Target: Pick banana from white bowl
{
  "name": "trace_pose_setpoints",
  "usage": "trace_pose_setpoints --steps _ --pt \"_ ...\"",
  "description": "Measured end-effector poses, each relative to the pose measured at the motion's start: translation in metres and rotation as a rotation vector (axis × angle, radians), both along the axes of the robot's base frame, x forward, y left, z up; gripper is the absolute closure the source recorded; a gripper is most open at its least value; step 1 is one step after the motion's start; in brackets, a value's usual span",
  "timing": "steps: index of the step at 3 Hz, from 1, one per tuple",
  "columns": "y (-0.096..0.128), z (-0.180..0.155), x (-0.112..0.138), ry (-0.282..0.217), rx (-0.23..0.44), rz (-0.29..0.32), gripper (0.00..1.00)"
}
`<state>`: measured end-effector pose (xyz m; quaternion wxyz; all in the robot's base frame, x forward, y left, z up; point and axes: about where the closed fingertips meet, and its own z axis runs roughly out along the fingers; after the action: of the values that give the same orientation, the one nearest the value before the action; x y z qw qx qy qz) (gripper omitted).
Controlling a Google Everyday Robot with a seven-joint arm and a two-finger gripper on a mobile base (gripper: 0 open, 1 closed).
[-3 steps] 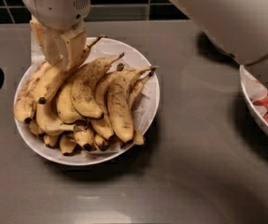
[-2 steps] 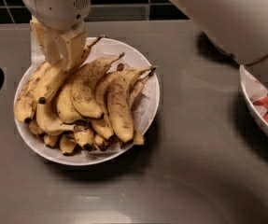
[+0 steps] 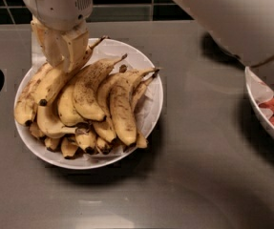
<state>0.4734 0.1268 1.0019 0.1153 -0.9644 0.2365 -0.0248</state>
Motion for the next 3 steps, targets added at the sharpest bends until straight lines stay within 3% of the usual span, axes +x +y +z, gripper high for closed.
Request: trace_pose_setpoints --steps 2,3 --pt "0.0 0.0 0.0 0.0 0.0 0.0 0.13" --pt "0.0 0.0 0.0 0.0 0.0 0.0 0.0"
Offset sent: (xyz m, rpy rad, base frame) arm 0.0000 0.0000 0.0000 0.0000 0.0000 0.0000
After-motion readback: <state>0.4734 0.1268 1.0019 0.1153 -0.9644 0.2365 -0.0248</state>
